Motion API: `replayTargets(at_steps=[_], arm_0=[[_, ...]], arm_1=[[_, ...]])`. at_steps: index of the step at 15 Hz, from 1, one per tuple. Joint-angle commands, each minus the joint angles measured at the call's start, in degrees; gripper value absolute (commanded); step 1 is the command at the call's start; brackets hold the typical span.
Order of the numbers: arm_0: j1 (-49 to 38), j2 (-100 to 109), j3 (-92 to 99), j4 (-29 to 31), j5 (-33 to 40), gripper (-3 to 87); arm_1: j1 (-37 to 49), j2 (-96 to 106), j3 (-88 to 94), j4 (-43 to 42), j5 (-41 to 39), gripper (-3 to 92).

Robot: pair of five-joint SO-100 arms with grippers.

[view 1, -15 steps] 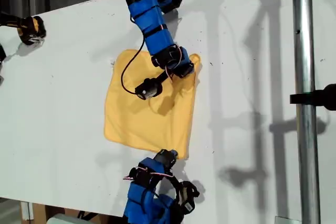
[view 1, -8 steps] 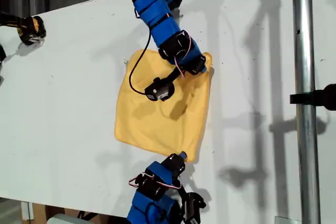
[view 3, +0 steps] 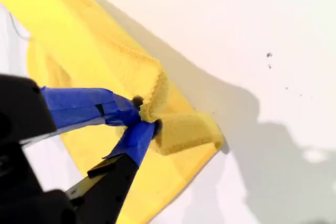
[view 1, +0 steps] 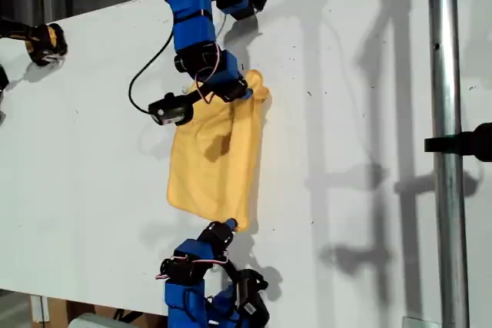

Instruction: Grasp corners of a towel and fold twice.

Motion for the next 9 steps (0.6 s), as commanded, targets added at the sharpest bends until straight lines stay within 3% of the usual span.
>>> replayTargets(at_steps=[1,9], arm_0=[[-8.96,1.32,0.88,-2.9,5.8,-0.8],[-30.15,-11.78,-14.94,-4.04,24.87,-0.8]], arm_1=[[8.17,7.65,3.96,0.26,-2.64,-0.1],[29.44,10.11,6.68,-1.85,-17.49,-0.1]])
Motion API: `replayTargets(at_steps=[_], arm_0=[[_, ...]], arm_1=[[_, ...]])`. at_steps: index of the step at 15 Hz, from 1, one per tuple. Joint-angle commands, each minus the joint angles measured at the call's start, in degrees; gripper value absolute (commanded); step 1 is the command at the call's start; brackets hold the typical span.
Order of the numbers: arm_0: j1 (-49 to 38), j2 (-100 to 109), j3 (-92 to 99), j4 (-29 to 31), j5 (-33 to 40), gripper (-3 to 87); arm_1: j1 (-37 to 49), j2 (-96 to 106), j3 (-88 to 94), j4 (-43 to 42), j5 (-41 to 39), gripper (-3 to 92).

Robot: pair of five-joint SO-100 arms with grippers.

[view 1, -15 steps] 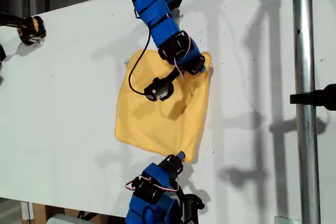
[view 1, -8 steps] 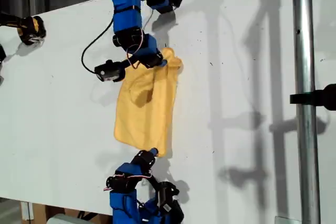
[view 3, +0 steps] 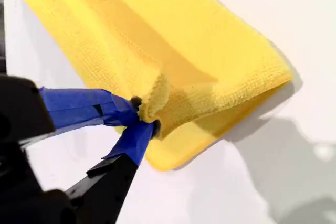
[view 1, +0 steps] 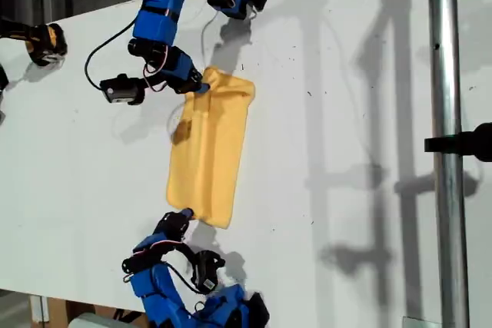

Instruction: Grasp corners of a towel and fold twice.

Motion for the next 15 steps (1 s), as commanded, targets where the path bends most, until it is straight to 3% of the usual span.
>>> replayTargets(at_steps=[1,11,15], arm_0=[[-5.01,-3.6,-9.84,0.79,4.57,-0.8],[-15.91,-19.86,-41.75,7.21,14.68,-0.8],[-15.38,-19.86,-39.29,6.94,14.94,-0.8]], arm_1=[[6.5,4.83,-0.62,-0.88,-4.22,-0.1],[26.72,6.86,-8.35,-3.43,-22.15,-0.1],[24.61,6.24,-8.79,-4.75,-22.15,-0.1]])
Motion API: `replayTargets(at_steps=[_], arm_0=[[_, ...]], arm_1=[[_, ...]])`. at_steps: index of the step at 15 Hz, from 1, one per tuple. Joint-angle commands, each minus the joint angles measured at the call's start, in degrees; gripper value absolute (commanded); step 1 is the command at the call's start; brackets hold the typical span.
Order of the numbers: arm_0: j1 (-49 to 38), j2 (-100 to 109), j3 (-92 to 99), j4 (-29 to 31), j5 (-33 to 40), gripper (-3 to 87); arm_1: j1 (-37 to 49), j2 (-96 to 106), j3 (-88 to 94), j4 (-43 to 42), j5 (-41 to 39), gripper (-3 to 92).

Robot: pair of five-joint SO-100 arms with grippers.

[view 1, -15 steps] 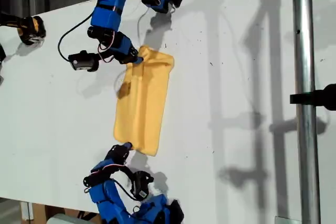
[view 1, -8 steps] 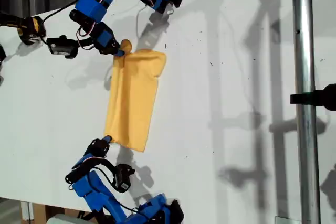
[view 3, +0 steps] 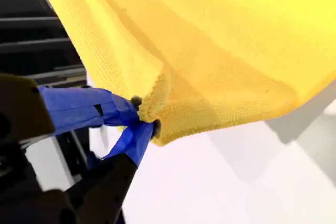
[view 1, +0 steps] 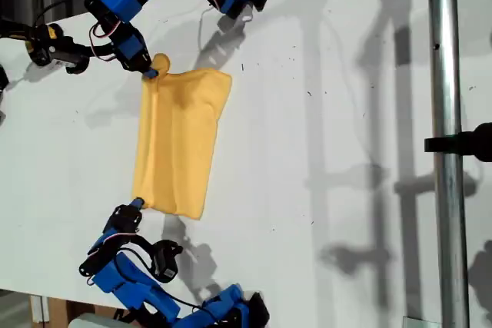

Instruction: Grasp corners of a towel and fold twice.

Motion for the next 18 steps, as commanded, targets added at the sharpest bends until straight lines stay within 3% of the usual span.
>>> replayTargets(at_steps=[1,10,18], arm_0=[[-0.97,0.97,0.88,0.35,0.09,-0.8],[3.08,-0.79,13.97,2.55,-5.54,-0.8],[4.39,-5.62,21.8,-1.32,-11.07,-0.8]], arm_1=[[-3.25,2.46,-1.32,-0.7,1.49,-0.1],[-13.8,-2.99,11.87,-0.62,12.3,-0.1],[-22.06,-18.11,15.56,-4.13,21.18,-0.1]])
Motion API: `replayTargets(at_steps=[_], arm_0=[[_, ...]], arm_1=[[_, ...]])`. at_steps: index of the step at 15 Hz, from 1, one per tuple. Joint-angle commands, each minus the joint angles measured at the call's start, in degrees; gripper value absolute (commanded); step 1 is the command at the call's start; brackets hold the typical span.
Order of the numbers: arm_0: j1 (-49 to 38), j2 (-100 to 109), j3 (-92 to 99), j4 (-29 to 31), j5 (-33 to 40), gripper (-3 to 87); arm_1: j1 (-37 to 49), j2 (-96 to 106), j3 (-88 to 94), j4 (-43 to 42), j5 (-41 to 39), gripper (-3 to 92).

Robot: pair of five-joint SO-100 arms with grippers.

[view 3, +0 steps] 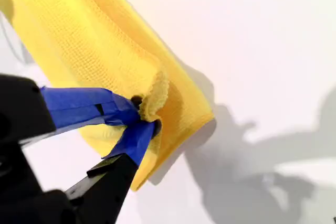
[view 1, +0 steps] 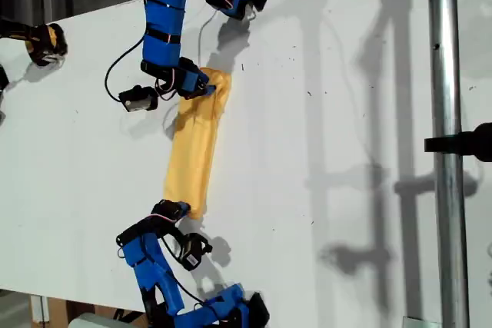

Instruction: Grasp corners of a towel and fold twice.

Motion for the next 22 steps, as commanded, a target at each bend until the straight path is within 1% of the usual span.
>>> replayTargets(at_steps=[1,4,5,6,7,8,9,10,11,13,16,18,20,22], arm_0=[[-0.97,-2.2,-0.18,-0.88,-1.67,-0.8],[-2.37,-6.5,-2.9,-0.79,-2.2,-0.5],[-2.72,-7.12,-3.69,0.0,-2.9,5.4],[-3.16,-7.29,-4.22,1.05,-3.78,15.9],[-3.69,-7.03,-4.92,2.81,-4.31,19.8],[-4.22,-5.27,-4.83,4.31,-5.45,22.6],[-4.39,-2.64,-4.39,5.36,-6.06,22.8],[-4.39,0.44,-4.31,6.77,-7.38,22.9],[-4.22,3.87,-3.87,7.65,-8.61,24.4],[-3.52,11.87,-1.32,8.35,-10.37,26.7],[-0.62,25.31,6.59,7.38,-11.6,27.3],[2.81,35.16,15.29,4.13,-13.45,27.3],[7.21,46.76,27.16,-0.97,-15.73,26.7],[11.78,57.48,38.67,-5.01,-18.98,26.0]], arm_1=[[-0.09,-2.46,-0.35,0.0,0.88,-0.1],[1.41,-6.24,-2.46,0.09,1.32,0.3],[1.85,-6.5,-2.99,1.32,2.37,7.3],[2.37,-6.59,-3.78,3.25,3.78,16.1],[2.55,-5.54,-4.57,5.54,4.75,20.3],[2.46,-2.99,-5.45,7.91,5.71,30.5],[2.29,0.53,-6.94,10.46,5.98,41.7],[2.11,4.39,-9.23,13.62,5.89,47.1],[2.29,8.53,-11.51,16.87,5.98,46.3],[5.27,18.98,-11.78,22.24,9.14,44.8],[10.28,31.9,-1.49,24.52,14.41,42.7],[9.23,37.44,6.59,22.94,19.51,43.5],[5.89,42.1,14.06,20.3,26.19,43.8],[1.93,46.14,21.97,14.85,31.11,43.4]])
